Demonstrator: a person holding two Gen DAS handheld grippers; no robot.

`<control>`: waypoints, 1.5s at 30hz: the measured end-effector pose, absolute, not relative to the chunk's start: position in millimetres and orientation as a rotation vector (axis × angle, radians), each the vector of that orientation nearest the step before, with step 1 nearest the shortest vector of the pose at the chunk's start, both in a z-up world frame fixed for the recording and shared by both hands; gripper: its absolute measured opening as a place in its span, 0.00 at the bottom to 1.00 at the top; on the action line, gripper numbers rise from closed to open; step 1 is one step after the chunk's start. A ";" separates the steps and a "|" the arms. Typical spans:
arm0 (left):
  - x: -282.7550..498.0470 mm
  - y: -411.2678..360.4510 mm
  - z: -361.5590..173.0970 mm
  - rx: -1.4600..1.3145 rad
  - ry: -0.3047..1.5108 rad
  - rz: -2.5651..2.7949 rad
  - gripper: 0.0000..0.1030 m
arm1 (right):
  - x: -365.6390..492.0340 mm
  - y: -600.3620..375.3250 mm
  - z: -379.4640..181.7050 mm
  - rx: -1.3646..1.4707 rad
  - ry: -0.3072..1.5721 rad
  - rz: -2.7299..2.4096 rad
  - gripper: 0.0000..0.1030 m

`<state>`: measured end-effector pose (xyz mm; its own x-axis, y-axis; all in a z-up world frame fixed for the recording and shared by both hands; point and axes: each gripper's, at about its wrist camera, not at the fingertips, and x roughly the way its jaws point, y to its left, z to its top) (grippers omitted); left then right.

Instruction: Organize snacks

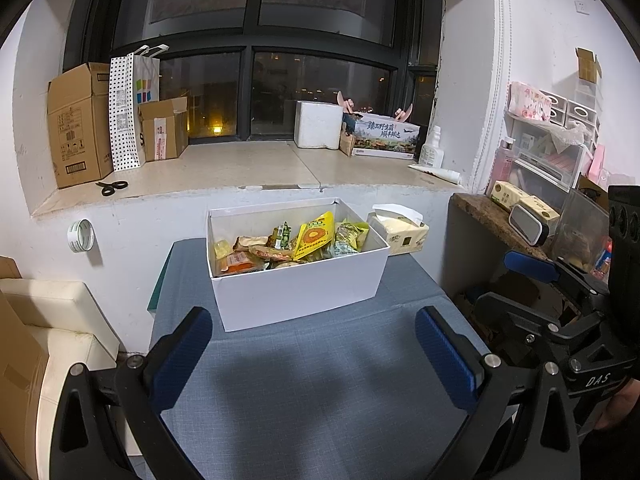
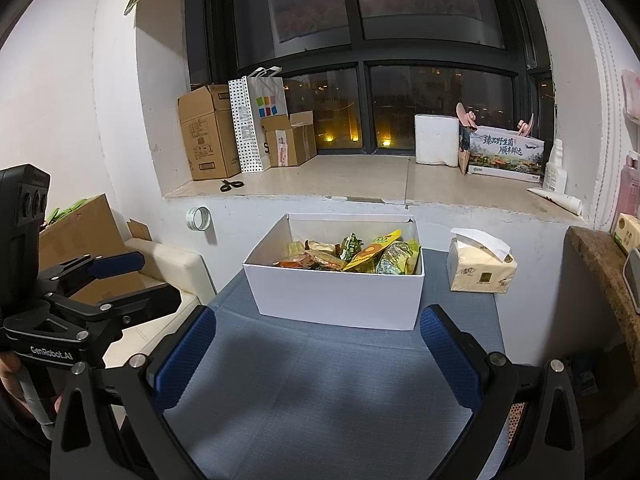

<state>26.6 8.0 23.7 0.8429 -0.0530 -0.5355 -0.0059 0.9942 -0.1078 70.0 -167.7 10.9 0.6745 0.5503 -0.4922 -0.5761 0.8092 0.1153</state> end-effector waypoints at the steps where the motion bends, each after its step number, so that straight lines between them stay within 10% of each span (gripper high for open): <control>1: 26.6 8.2 23.7 -0.107 0.568 -0.026 1.00 | 69.7 -167.5 10.9 -0.051 0.537 0.634 1.00; 45: 27.2 6.0 20.8 -0.097 0.573 -0.028 1.00 | 67.6 -167.4 9.8 -0.048 0.541 0.647 1.00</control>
